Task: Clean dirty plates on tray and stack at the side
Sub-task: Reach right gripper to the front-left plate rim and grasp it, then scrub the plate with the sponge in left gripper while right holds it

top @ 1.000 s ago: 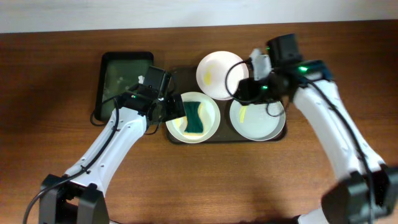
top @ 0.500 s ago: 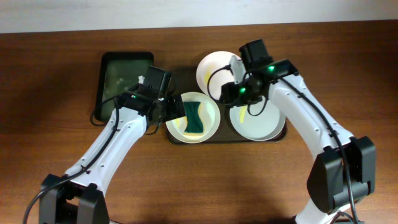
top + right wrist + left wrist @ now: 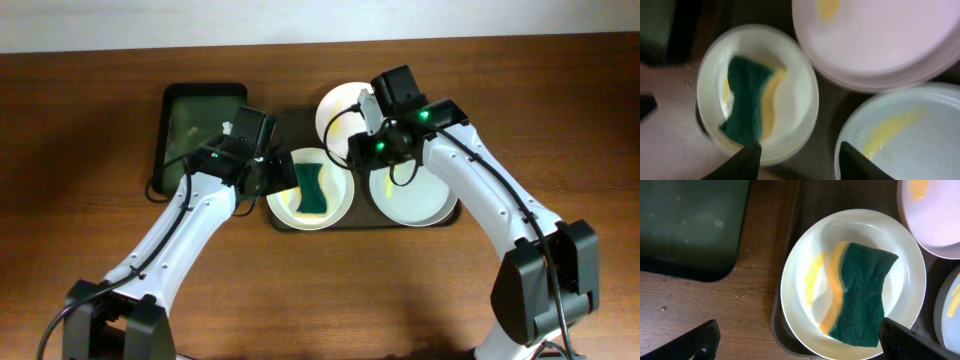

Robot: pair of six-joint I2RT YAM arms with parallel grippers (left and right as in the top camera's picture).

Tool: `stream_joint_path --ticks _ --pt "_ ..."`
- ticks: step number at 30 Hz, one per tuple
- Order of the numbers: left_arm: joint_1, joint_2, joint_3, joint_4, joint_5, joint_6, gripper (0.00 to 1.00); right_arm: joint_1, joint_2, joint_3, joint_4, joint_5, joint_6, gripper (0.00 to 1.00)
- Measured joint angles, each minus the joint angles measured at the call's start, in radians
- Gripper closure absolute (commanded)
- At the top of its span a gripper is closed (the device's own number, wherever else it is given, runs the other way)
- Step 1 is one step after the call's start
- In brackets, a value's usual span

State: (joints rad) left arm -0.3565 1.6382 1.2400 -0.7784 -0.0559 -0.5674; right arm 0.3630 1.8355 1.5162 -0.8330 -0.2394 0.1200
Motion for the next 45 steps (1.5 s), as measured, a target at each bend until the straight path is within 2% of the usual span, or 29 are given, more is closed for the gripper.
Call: stream_joint_path --ticks 12,32,40,42,45 --pt "0.000 0.000 0.000 0.000 0.000 0.000 0.01 0.000 0.001 -0.248 0.373 0.007 0.033 0.50" --pt "0.000 0.000 0.000 0.001 0.000 0.000 0.01 0.023 0.119 -0.267 0.377 -0.050 0.065 0.53" --pt "0.000 0.000 0.000 0.001 0.000 0.000 0.00 0.029 0.150 -0.267 0.387 -0.020 0.065 0.59" --pt "0.000 0.000 0.000 0.001 0.000 0.000 0.01 0.029 0.155 -0.266 0.389 -0.015 0.067 0.65" --pt "0.000 0.000 0.000 0.001 0.004 0.000 0.23 0.029 0.156 -0.264 0.393 -0.009 0.068 0.75"
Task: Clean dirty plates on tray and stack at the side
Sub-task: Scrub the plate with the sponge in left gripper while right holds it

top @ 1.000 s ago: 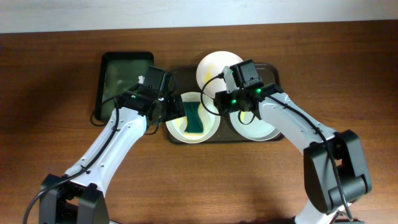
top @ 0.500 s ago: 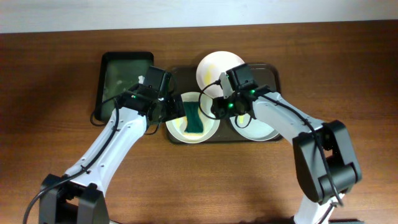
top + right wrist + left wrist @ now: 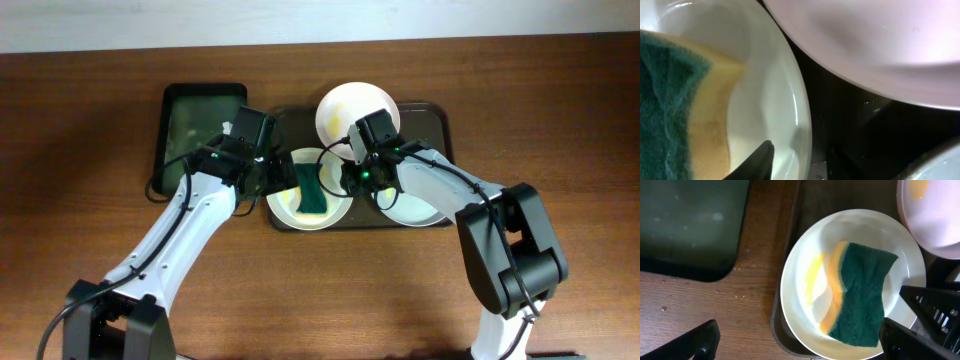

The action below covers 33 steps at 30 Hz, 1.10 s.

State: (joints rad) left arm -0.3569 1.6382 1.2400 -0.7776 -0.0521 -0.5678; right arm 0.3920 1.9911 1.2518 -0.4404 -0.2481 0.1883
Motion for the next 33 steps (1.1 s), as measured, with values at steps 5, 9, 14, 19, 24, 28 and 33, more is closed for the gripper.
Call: stream_joint_path --ticks 5,9,14,19,24,28,33 --pt "0.000 0.003 0.000 0.000 0.023 0.001 0.48 0.000 0.000 0.003 0.000 0.005 0.002 0.88" --pt "0.000 0.043 0.000 0.021 0.056 0.003 0.42 0.000 0.000 0.003 0.000 0.008 0.006 0.89" --pt "0.000 0.153 0.000 0.121 0.184 0.033 0.33 0.000 0.000 0.003 -0.001 0.008 0.010 0.89" --pt "-0.001 0.240 0.000 0.215 0.310 0.089 0.41 0.000 0.000 0.003 -0.003 0.008 0.011 0.89" --pt "-0.006 0.267 0.000 0.231 0.347 0.135 0.43 0.000 0.000 0.003 -0.003 0.008 0.011 0.90" --pt "-0.035 0.267 0.000 0.242 0.336 0.161 0.42 0.000 0.000 0.003 -0.003 0.008 0.012 0.90" --pt "-0.068 0.269 0.000 0.255 0.288 0.164 0.48 0.000 0.000 0.003 -0.004 0.008 0.014 0.89"
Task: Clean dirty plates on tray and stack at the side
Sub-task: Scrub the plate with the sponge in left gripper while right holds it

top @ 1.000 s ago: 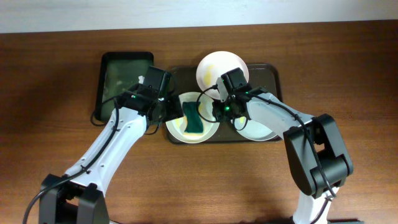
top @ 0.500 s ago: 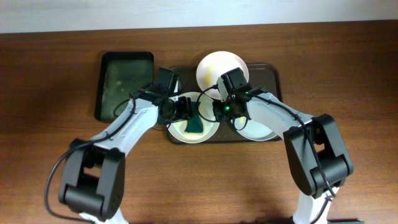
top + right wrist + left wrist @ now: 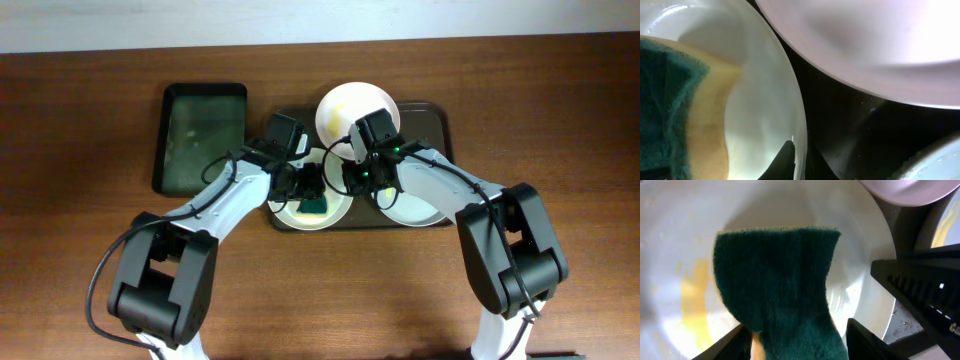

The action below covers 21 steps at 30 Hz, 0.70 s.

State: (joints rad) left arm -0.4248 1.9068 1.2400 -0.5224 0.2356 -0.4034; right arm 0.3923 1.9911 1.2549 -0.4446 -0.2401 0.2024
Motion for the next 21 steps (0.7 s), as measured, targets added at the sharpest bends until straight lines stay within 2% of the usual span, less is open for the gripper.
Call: stream_joint_path --ticks 4,9,10,17,21 --pt "-0.004 0.022 0.000 0.014 -0.011 0.004 0.62 0.000 0.000 0.000 -0.006 0.000 0.000 0.90" --pt "-0.006 0.045 0.003 0.018 -0.047 0.016 0.97 0.000 0.000 0.000 -0.011 0.000 0.000 0.90" --pt "-0.008 0.046 0.003 0.018 -0.060 0.018 1.00 0.000 0.000 0.000 -0.011 -0.001 0.000 0.90" --pt "-0.026 0.047 0.009 -0.001 -0.160 0.018 1.00 0.000 0.000 0.000 -0.018 -0.003 0.000 0.89" --pt "-0.024 0.047 0.018 -0.039 -0.266 0.018 1.00 0.003 0.000 0.008 -0.014 -0.024 0.000 0.90"
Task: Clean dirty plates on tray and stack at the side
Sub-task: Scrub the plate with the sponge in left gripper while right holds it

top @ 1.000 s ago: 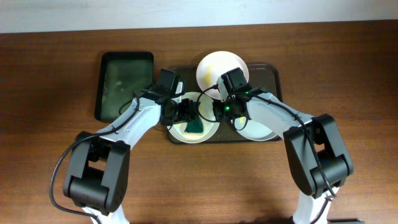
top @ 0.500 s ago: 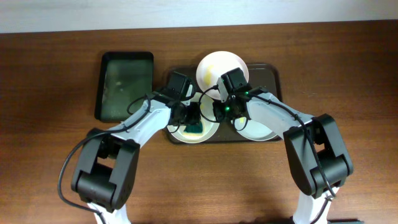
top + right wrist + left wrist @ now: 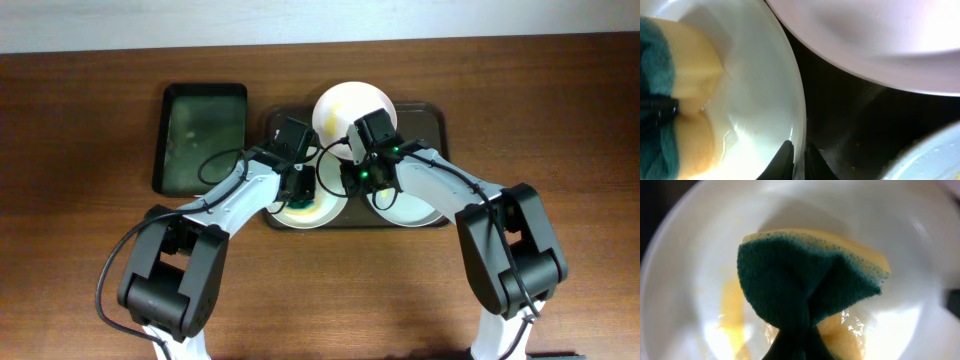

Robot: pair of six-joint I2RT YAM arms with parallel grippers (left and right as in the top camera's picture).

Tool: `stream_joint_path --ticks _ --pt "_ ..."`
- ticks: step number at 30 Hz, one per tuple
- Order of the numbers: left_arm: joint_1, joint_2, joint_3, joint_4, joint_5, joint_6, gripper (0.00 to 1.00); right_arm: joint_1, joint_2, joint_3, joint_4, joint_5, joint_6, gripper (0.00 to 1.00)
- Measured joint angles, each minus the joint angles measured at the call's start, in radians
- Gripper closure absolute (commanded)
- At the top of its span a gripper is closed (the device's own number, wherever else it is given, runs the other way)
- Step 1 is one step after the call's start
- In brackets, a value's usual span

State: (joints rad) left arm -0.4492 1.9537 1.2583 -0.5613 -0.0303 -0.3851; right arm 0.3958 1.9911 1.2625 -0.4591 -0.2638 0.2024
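Observation:
A white plate (image 3: 322, 213) with a yellow smear (image 3: 730, 305) sits at the left end of the dark tray (image 3: 432, 118). A green-and-yellow sponge (image 3: 805, 275) lies in it, bunched up, and my left gripper (image 3: 797, 345) is shut on it from above. My right gripper (image 3: 799, 155) is shut on this plate's right rim (image 3: 797, 110), one finger on each side. A pinkish plate (image 3: 350, 105) with a yellow stain sits at the back. A pale plate (image 3: 418, 208) at the right is partly hidden under my right arm.
A dark green tray (image 3: 200, 130) lies on the wooden table (image 3: 90, 250) to the left of the plates' tray. Both arms crowd over the middle of the dark tray. The pinkish plate's rim (image 3: 865, 80) overhangs close to my right gripper.
My left gripper, then open around the flat sponge, is now shut on it, and the sponge is pinched into a fold. The right gripper stays on the plate's rim.
At first both grippers were open, the left beside the white plate and the right above the plates. Then the right one stood astride the plate's right rim. It then shut on the rim while the left came down over the sponge, which it now grips.

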Motion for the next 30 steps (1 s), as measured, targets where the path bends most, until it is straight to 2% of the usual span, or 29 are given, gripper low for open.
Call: stream_joint_path --ticks 4,8,16,19,25,30 --pt "0.002 0.000 0.003 -0.026 -0.159 0.000 1.00 0.008 0.000 0.006 0.004 -0.015 -0.001 0.91" --pt "0.009 -0.001 0.002 -0.037 -0.308 0.000 1.00 0.008 0.000 0.007 0.004 -0.018 0.001 0.96" --pt "0.025 -0.082 -0.006 -0.042 -0.407 0.000 1.00 0.006 0.000 0.011 0.006 -0.012 0.004 0.96" --pt "0.043 -0.145 -0.006 -0.021 -0.327 0.000 1.00 0.005 0.000 0.011 0.005 -0.009 0.003 0.96" --pt "0.034 -0.164 -0.007 0.049 0.032 0.000 1.00 0.005 0.000 0.011 0.004 -0.006 0.004 0.96" --pt "0.008 -0.133 -0.007 0.064 0.135 0.000 1.00 0.005 0.000 0.011 0.004 -0.006 0.003 0.96"
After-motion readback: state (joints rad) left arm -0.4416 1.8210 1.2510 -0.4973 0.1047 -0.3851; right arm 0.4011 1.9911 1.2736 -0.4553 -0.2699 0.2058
